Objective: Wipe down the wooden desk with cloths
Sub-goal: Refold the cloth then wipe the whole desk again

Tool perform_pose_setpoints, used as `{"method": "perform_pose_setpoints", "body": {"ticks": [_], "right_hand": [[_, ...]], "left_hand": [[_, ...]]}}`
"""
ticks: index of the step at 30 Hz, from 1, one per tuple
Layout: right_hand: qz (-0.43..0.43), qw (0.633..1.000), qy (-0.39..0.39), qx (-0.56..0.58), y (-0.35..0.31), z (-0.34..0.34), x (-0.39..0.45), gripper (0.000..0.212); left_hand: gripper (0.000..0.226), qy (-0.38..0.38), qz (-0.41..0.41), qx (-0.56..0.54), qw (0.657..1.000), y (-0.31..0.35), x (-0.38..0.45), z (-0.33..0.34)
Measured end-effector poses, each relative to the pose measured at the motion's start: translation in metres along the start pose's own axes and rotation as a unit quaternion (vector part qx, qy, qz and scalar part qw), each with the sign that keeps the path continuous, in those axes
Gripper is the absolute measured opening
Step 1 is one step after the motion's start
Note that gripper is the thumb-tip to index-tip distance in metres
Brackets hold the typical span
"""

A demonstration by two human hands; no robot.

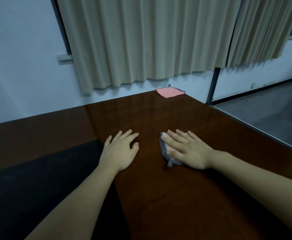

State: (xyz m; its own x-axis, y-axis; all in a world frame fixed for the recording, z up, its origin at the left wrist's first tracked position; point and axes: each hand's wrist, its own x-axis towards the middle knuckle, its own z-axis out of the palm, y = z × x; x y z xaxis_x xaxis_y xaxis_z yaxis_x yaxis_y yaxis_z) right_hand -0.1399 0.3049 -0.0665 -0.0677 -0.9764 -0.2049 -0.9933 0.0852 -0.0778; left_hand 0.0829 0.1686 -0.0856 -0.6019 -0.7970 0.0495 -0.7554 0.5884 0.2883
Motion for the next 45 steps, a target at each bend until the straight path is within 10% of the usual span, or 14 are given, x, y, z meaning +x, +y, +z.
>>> {"method": "perform_pose_setpoints", "body": {"ticks": [8, 18, 30, 39, 45], "right_hand": [[0.103, 0.995, 0.003, 0.006, 0.017, -0.011, 0.075, 0.062], [-0.079, 0.997, -0.002, -0.014, -0.057, 0.008, -0.023, 0.063], [0.080, 0.997, 0.016, 0.000, -0.044, -0.009, 0.086, 0.062], [-0.120, 0.993, -0.005, -0.017, -0.118, 0.010, -0.006, 0.080], [-0.062, 0.998, -0.001, -0.021, -0.095, 0.007, 0.006, 0.077]], "left_hand": [[0.050, 0.051, 0.000, 0.000, 0.999, 0.003, -0.005, -0.003], [0.050, 0.017, -0.011, 0.004, 1.000, -0.037, -0.052, -0.025], [0.050, 0.005, -0.073, 0.007, 0.997, -0.086, -0.105, -0.047], [0.052, 0.003, -0.090, 0.001, 0.996, -0.099, -0.110, -0.040], [0.051, 0.013, -0.094, 0.001, 0.995, -0.099, -0.113, -0.038]]}}
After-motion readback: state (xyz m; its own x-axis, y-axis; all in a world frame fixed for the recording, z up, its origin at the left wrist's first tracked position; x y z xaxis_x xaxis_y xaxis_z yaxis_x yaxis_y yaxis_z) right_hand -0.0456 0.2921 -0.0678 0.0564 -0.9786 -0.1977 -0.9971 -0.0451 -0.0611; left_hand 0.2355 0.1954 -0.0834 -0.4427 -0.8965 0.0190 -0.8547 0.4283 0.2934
